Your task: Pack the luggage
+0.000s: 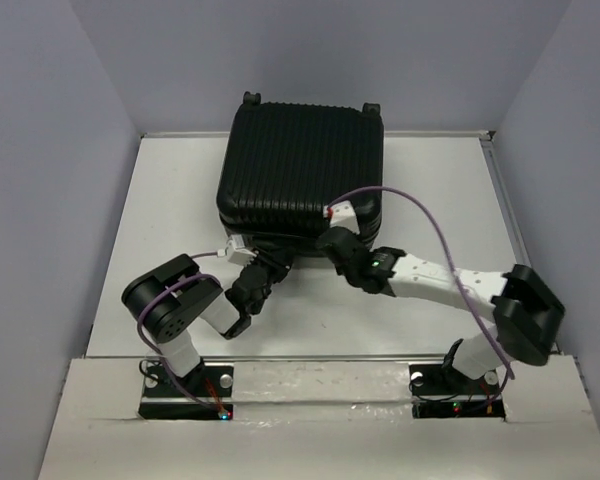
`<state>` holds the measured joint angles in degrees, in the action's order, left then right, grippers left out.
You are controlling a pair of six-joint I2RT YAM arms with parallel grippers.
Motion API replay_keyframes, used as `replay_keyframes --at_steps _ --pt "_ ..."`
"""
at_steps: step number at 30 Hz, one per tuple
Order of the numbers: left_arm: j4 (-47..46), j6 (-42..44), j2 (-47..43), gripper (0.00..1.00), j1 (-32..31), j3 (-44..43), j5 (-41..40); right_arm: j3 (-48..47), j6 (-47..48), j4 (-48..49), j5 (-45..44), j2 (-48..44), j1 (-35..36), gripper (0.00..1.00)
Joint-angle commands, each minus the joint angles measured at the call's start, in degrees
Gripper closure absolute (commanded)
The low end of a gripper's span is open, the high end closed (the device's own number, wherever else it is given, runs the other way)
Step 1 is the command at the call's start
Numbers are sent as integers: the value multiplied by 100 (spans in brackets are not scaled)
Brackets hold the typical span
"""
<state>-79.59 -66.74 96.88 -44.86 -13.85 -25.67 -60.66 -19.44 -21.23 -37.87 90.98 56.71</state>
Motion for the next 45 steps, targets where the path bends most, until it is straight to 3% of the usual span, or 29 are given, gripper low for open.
replay_keyframes --at_steps 1,6,7,11,13,14,18,21,25,31,32,36,38,43,45 --pt "-1621 627 111 94 -523 -179 1740 906 -710 2632 2309 -1406 7 93" --pt "-1656 565 419 94 -664 -610 1846 268 -632 2652 2959 -900 137 93" --pt "-1552 557 411 94 -664 -576 1707 -474 -570 2503 2969 -428 304 93" --pt "-1770 531 402 94 -568 -305 1767 -1544 -148 1790 2312 34 833 93" --pt "-1814 530 253 94 -410 29 1785 -1073 -244 1781 1987 -368 518 93" --pt "-1788 539 183 94 -288 144 1767 -331 -497 1772 2011 -927 264 93" --pt "-1770 557 -64 94 -24 646 1697 1528 -886 1667 2231 -2608 -1543 93" --pt "-1831 557 -82 94 109 857 1697 2145 -895 1491 2512 -3583 -1900 93" --pt "-2033 513 137 94 5 673 1855 2208 -1008 1735 3344 -3405 -1900 93" --pt "-1973 504 401 94 -348 146 1846 1314 -1167 2606 3136 -1815 -277 93" --pt "-1964 487 445 94 -374 50 1855 563 -1063 2642 3197 -1133 126 93" --pt "-2131 425 525 94 -409 31 1926 -1226 -676 2300 3067 42 710 93" --pt "-2061 486 420 94 -418 101 1882 -1238 -692 2264 2864 -36 798 93" --pt "-1692 636 33 94 -760 102 1618 334 -1069 1932 1934 -1537 798 93" --pt "-1490 706 -90 94 -936 -4 1487 694 -1255 1406 1766 -2203 614 67"
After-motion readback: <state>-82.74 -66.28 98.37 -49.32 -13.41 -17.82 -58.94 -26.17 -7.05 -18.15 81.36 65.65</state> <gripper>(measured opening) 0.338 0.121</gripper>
